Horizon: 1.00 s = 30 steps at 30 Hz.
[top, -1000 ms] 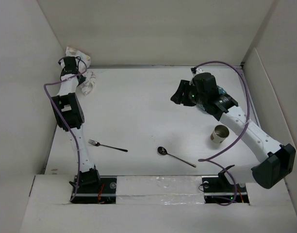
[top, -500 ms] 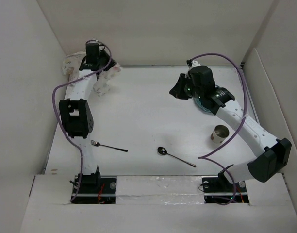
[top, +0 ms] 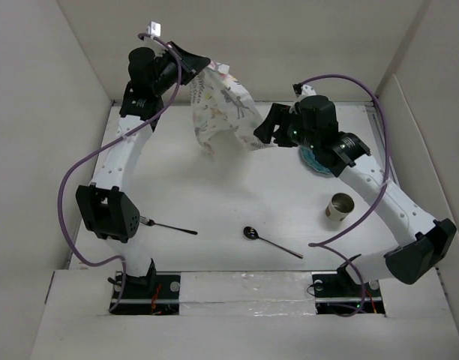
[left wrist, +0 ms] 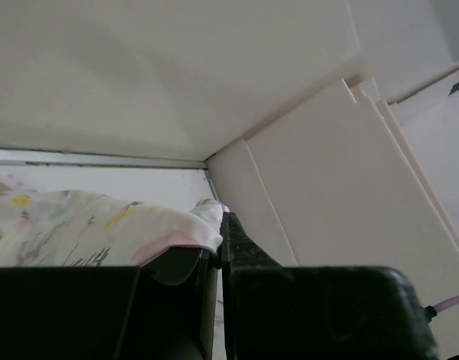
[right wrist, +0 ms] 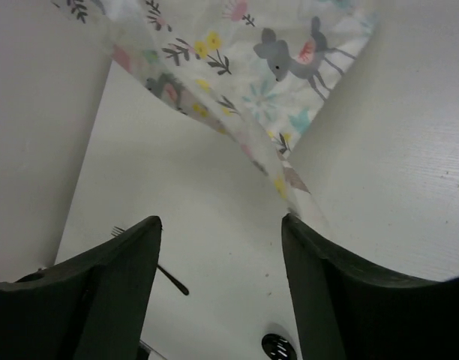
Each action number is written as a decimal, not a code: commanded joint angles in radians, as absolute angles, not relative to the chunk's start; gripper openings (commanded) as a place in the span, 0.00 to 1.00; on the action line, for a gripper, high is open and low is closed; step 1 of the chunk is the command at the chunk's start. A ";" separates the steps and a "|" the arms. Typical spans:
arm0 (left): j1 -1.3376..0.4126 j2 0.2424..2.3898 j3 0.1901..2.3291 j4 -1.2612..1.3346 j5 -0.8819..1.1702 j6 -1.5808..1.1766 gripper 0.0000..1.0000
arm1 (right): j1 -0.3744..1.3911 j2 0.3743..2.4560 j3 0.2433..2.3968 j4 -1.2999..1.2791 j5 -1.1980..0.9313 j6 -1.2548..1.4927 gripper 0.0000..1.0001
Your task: Set the dinner table for one person
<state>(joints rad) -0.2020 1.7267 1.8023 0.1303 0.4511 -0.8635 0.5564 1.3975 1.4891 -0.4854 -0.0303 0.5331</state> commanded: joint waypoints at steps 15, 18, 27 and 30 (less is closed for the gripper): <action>-0.342 1.710 1.976 0.077 0.543 -0.787 0.00 | 0.607 1.459 1.457 -0.358 -0.132 0.546 0.89; -0.351 1.723 1.980 0.112 0.578 -0.821 0.00 | 0.617 1.506 1.456 -0.308 -0.121 0.540 0.89; -0.330 1.615 2.128 -0.064 0.489 -0.678 0.00 | 0.617 1.569 1.638 -0.294 -0.101 0.468 0.88; -0.278 1.557 2.103 -0.066 0.500 -0.667 0.00 | 0.617 1.582 1.683 -0.299 -0.091 0.451 0.87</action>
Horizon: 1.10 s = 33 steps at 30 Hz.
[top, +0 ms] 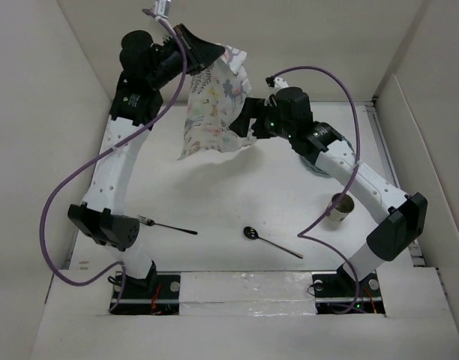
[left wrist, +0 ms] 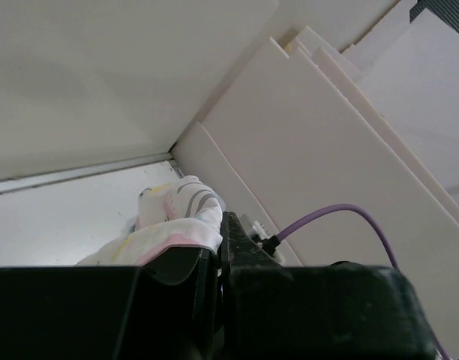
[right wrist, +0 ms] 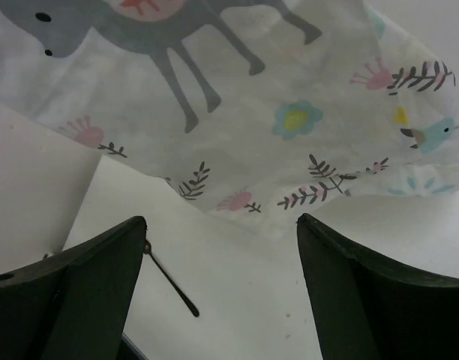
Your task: Set the dinner table for one person
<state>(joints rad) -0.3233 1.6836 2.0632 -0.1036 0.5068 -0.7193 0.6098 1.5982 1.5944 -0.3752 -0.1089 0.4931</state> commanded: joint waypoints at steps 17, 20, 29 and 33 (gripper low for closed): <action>-0.179 1.748 2.103 0.123 0.806 -0.816 0.00 | 0.666 1.723 1.843 -0.315 -0.160 0.449 0.94; -0.179 1.945 2.132 0.140 0.892 -0.831 0.00 | 0.666 1.706 1.783 -0.287 -0.138 0.485 0.91; -0.170 2.421 2.282 0.054 0.895 -0.749 0.50 | 0.653 1.709 1.628 -0.351 -0.055 0.558 0.63; -0.123 2.318 2.299 -0.128 0.819 -0.599 0.99 | 0.620 1.744 1.575 -0.342 -0.040 0.586 0.13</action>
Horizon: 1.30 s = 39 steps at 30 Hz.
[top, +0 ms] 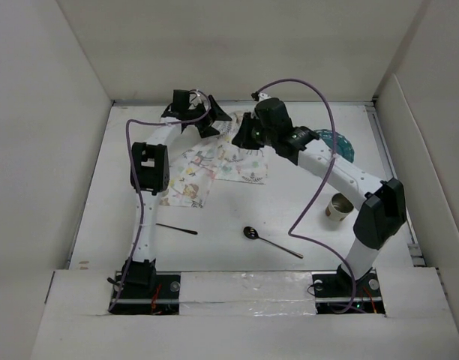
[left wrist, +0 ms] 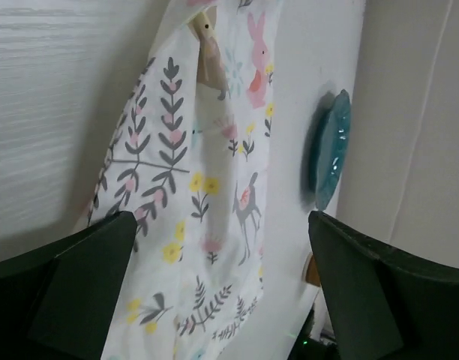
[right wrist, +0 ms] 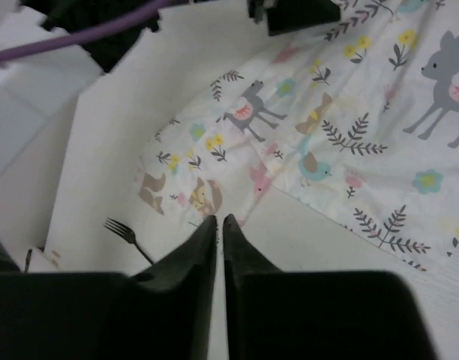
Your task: Set the dinner table for one person
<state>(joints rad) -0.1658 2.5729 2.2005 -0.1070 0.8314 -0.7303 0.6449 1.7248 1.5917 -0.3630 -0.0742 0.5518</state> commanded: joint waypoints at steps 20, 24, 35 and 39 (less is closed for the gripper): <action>-0.189 1.543 1.091 -0.442 0.221 -0.273 0.45 | 0.453 1.919 1.394 -0.431 0.021 0.696 0.54; -0.235 1.583 1.063 -0.454 0.218 -0.270 0.52 | 0.453 1.939 1.364 -0.425 0.044 0.703 0.54; -0.277 1.686 1.003 -0.393 0.213 -0.298 0.54 | 0.471 2.000 1.364 -0.417 0.064 0.719 0.54; -0.336 1.733 1.043 -0.387 0.175 -0.305 0.57 | 0.480 2.029 1.382 -0.422 0.072 0.726 0.44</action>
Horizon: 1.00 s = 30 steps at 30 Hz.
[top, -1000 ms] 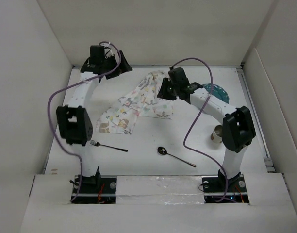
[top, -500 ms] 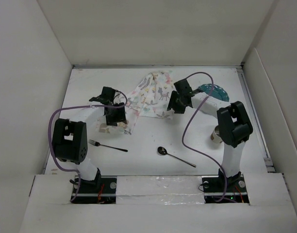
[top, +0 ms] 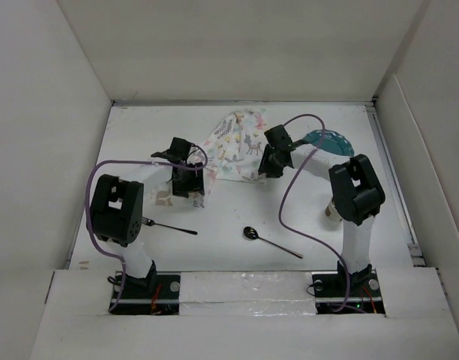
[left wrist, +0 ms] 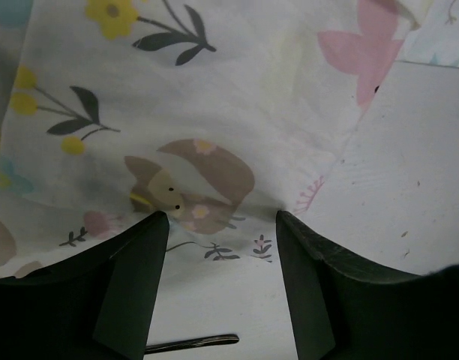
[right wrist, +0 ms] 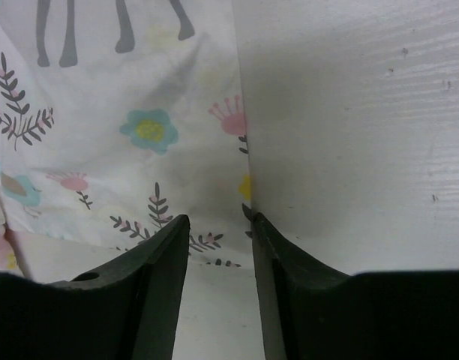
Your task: Set the dinner table for one person
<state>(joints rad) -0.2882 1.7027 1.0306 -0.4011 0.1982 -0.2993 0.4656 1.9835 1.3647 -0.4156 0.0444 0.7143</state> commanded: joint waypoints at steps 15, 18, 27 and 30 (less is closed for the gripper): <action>-0.357 1.605 1.211 -0.457 0.124 -0.336 0.00 | 0.480 1.936 1.322 -0.410 0.135 0.716 0.00; -0.304 1.528 1.314 -0.502 0.176 -0.351 0.00 | 0.453 1.873 1.280 -0.413 0.152 0.706 0.00; -0.084 1.607 1.546 -0.417 0.268 -0.367 0.00 | 0.371 1.770 1.256 -0.452 0.193 0.673 0.00; -0.043 1.804 1.688 -0.446 0.265 -0.357 0.06 | 0.360 1.779 1.284 -0.465 0.195 0.669 0.00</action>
<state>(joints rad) -0.0597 1.6238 1.6192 -0.4332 0.2363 -0.3546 0.3660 1.7866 1.2495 -0.4446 0.1616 0.6907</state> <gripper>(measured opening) 0.045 0.010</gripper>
